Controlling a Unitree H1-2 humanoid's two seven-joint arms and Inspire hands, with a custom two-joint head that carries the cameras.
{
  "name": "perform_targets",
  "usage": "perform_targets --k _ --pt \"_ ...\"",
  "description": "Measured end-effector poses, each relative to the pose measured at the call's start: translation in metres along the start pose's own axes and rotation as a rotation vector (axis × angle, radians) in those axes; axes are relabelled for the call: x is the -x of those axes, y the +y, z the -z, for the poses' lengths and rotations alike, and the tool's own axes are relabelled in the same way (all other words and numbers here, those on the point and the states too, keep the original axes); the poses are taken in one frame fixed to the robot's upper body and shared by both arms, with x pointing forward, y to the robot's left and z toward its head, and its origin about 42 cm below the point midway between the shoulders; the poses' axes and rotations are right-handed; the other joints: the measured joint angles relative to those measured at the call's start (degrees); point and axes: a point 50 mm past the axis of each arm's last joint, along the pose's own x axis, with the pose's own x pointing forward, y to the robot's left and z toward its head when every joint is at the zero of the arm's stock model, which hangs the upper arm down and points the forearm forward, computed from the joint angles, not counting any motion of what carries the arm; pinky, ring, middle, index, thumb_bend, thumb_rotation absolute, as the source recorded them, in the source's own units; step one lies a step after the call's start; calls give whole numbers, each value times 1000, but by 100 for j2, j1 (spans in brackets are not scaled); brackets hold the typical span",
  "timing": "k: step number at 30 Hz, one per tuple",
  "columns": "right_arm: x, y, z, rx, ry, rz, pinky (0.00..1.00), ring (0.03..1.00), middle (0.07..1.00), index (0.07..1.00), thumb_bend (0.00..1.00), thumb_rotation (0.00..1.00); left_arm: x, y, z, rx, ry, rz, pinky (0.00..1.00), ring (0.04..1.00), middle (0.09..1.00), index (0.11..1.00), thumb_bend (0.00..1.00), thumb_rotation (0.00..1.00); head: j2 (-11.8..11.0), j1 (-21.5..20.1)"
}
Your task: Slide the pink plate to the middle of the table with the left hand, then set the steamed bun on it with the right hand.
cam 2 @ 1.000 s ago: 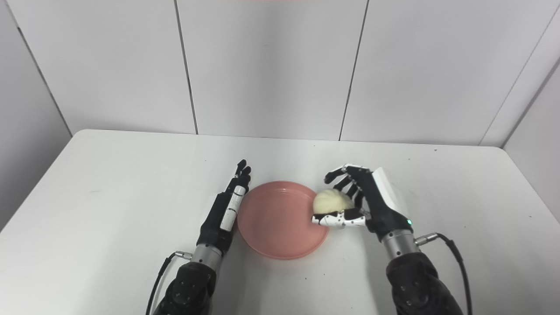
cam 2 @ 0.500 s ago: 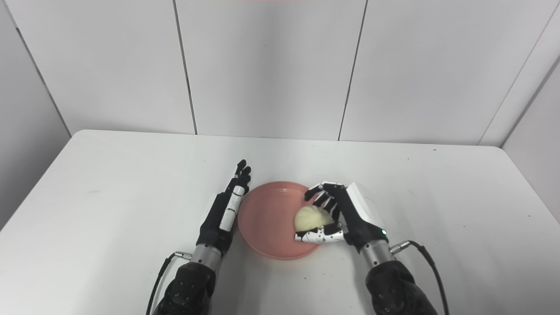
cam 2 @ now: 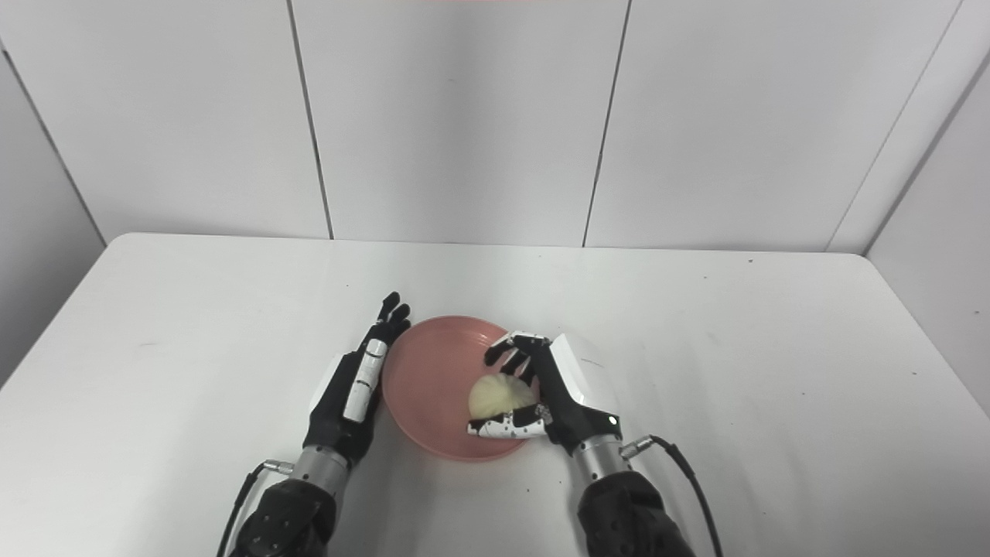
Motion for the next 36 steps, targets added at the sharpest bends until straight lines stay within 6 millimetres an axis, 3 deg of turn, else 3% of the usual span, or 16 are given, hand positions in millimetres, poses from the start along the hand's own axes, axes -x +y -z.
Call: perform_targets --k 5,17,24,34,35,36 --pt "-2 7 -10 -25 -71 93 290 362 424 532 514 0 5 4 -1 9 13 22 1000 1000 1000 981 654 1000 9 -71" --pt "-3 -6 -23 -57 -147 212 264 344 427 533 513 0 5 7 -1 15 31 27 1000 1000 1000 984 636 1000 0 -54" --pt "-3 -3 -21 -56 -155 195 317 402 447 533 515 0 5 7 -1 15 31 27 1000 1000 998 979 643 1000 35 8" --pt "1 13 -7 -11 -124 31 419 524 484 509 519 0 5 5 -1 15 31 27 1000 1000 1000 987 649 1000 53 52" --pt "1 14 -7 -6 -123 -1 503 603 626 669 549 0 5 5 -1 16 30 27 1000 1000 1000 986 646 1000 53 52" --pt "1 15 -5 2 -118 -27 532 630 675 723 559 0 5 4 -1 16 30 27 1000 1000 1000 986 644 1000 53 52"
